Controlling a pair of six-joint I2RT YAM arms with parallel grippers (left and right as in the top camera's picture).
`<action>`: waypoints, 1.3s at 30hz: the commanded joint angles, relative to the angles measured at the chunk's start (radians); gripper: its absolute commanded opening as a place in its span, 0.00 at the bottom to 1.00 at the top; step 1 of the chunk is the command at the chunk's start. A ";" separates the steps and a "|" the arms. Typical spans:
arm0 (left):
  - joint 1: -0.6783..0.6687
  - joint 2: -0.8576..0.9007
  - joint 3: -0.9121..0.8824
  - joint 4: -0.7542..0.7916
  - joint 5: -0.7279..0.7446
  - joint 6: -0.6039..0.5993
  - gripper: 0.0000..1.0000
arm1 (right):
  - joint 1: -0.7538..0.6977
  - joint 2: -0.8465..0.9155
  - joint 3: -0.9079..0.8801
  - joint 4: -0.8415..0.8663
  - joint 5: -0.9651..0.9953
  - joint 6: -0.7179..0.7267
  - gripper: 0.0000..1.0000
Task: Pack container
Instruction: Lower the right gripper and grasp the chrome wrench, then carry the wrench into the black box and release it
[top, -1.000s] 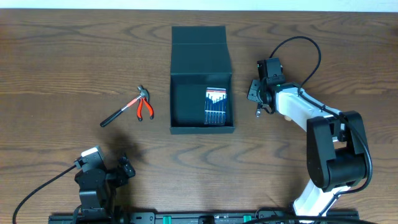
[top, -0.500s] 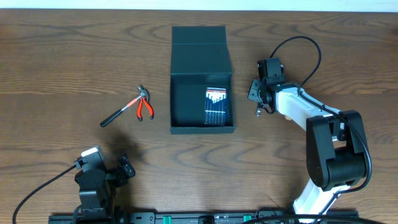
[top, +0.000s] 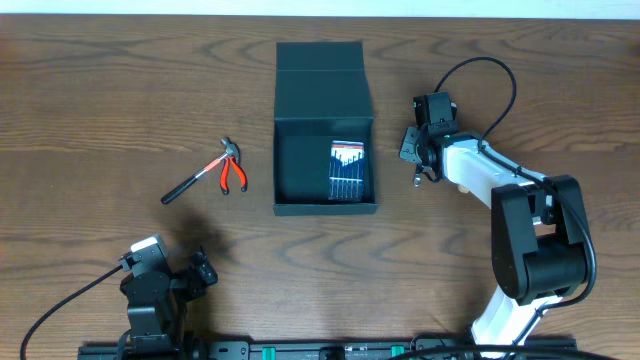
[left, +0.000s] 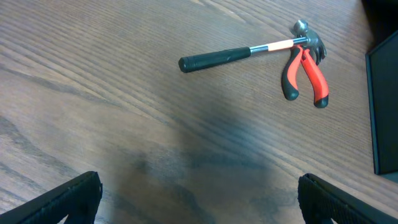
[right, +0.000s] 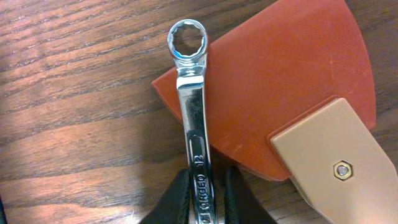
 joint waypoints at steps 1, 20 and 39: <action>0.005 -0.006 -0.016 -0.003 0.010 0.017 0.98 | -0.005 0.052 -0.008 -0.009 -0.026 0.007 0.07; 0.005 -0.006 -0.016 -0.003 0.010 0.017 0.98 | -0.005 0.035 0.001 -0.014 -0.079 0.008 0.01; 0.005 -0.006 -0.016 -0.003 0.010 0.017 0.99 | -0.005 -0.093 0.002 -0.023 -0.060 0.009 0.01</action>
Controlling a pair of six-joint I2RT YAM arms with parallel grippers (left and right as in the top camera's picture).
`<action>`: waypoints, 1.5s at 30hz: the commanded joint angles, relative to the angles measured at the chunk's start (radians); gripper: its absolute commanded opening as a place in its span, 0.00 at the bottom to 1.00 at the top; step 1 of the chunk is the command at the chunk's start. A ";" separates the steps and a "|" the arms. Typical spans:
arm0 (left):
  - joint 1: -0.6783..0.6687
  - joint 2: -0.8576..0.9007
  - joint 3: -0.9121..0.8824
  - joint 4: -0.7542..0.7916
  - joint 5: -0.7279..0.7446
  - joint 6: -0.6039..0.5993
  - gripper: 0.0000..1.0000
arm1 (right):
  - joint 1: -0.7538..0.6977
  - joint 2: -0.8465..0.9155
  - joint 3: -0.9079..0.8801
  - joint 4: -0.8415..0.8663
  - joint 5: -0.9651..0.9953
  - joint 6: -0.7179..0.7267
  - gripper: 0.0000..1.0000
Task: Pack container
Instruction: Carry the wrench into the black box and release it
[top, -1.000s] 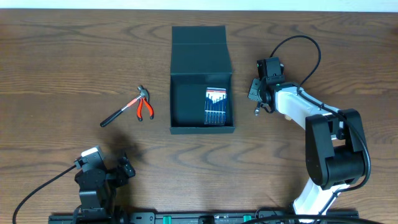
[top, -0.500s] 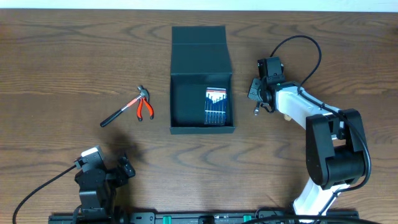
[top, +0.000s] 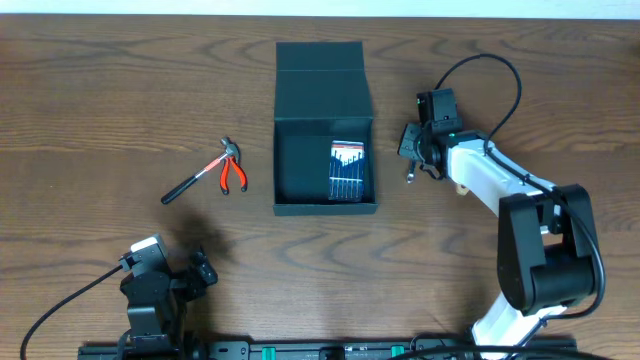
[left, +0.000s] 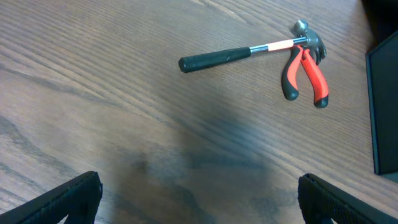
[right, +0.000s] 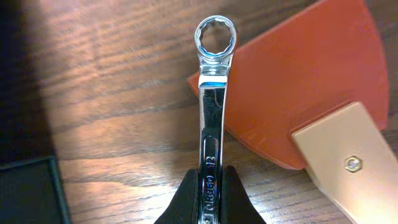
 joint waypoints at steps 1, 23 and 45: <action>0.005 -0.006 -0.016 -0.003 0.010 0.017 0.99 | -0.003 -0.032 -0.002 -0.003 0.009 0.014 0.01; 0.005 -0.006 -0.016 -0.003 0.010 0.017 0.99 | 0.095 -0.405 0.014 -0.006 -0.195 0.034 0.01; 0.005 -0.006 -0.016 -0.003 0.010 0.017 0.99 | 0.442 -0.063 0.014 0.121 -0.134 0.196 0.01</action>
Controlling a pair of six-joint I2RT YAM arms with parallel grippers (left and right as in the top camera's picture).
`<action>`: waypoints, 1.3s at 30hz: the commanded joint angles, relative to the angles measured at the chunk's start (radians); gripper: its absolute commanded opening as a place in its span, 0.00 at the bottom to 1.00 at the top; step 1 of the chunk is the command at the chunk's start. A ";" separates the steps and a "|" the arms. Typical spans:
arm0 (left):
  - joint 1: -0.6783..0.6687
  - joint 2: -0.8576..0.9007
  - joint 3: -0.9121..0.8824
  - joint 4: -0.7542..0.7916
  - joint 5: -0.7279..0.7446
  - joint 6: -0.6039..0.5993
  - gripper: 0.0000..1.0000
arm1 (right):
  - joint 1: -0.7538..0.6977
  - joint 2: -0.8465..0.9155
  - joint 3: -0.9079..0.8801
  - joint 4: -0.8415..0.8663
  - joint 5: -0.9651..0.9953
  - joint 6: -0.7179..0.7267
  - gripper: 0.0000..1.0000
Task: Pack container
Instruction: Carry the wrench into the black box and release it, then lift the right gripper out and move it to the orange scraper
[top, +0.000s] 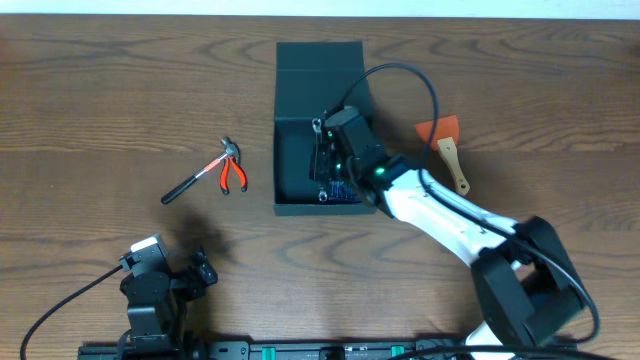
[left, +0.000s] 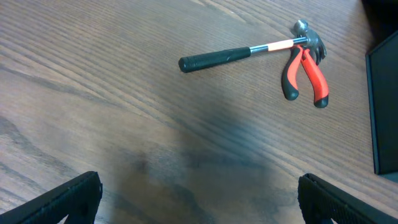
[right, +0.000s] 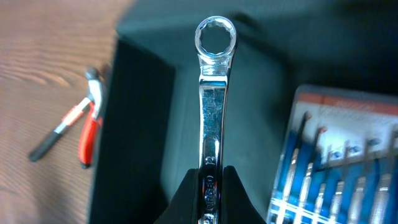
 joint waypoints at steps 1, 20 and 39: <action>0.005 -0.006 -0.016 -0.003 0.010 0.017 0.99 | 0.016 0.040 0.011 0.008 0.050 0.048 0.01; 0.005 -0.006 -0.016 -0.003 0.010 0.017 0.99 | -0.013 -0.078 0.055 -0.012 0.072 0.008 0.57; 0.005 -0.006 -0.016 -0.003 0.010 0.017 0.99 | -0.470 -0.352 0.113 -0.442 0.280 -0.490 0.77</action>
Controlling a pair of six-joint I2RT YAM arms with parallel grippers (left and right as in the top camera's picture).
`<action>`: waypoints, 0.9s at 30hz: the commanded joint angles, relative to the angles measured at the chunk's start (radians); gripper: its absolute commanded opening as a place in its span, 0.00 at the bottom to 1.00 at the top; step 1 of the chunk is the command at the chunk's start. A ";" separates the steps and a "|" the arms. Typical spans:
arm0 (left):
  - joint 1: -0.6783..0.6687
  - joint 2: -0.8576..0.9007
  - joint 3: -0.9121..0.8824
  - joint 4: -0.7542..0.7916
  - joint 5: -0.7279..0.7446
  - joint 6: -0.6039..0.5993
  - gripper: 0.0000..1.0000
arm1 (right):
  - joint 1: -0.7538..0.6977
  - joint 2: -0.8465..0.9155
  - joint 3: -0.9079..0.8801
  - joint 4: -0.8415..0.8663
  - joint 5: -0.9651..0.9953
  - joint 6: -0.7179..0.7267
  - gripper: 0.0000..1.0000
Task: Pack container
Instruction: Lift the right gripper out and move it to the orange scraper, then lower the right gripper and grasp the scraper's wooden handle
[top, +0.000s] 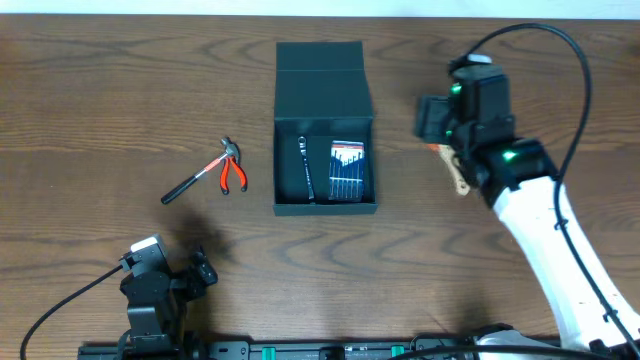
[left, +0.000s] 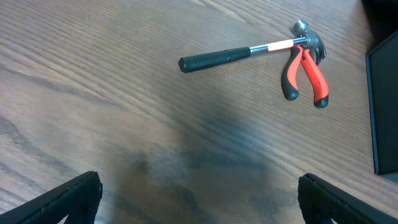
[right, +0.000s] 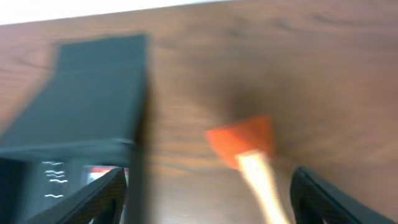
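Observation:
The black box (top: 327, 206) stands open at mid-table, its lid folded back. Inside lie a silver wrench (top: 307, 170) on the left and a screwdriver set (top: 348, 169) on the right. My right gripper (right: 211, 205) hangs open and empty to the right of the box, over an orange spatula (right: 244, 140) with a tan handle. That view is blurred. In the overhead view the spatula (top: 458, 180) is mostly hidden under the right gripper (top: 427, 120). My left gripper (left: 199, 205) rests open near the front left edge, short of a hammer (left: 242, 53) and red pliers (left: 305, 73).
The hammer (top: 195, 180) and pliers (top: 233, 175) lie touching, left of the box. The box wall (left: 382, 112) shows at the right edge of the left wrist view. The right arm's cable arcs over the right side of the table.
My right gripper was shut on the wrench over the box's left half. It is now open and empty, right of the box above the spatula, and the wrench lies in the box.
My right gripper was shut on the wrench, which lay across the orange spatula right of the box. Then it held the wrench nearer the box, then over the box interior. Now the wrench lies inside and the gripper is back near the spatula. The left arm stayed still.

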 joint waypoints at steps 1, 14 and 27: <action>0.005 -0.006 -0.016 -0.003 0.010 0.017 0.99 | -0.089 0.027 -0.002 -0.035 0.023 -0.105 0.79; 0.005 -0.006 -0.016 -0.003 0.010 0.017 0.99 | -0.245 0.280 -0.005 -0.027 -0.082 -0.240 0.88; 0.005 -0.006 -0.016 -0.003 0.010 0.017 0.99 | -0.235 0.491 -0.005 0.048 -0.183 -0.304 0.82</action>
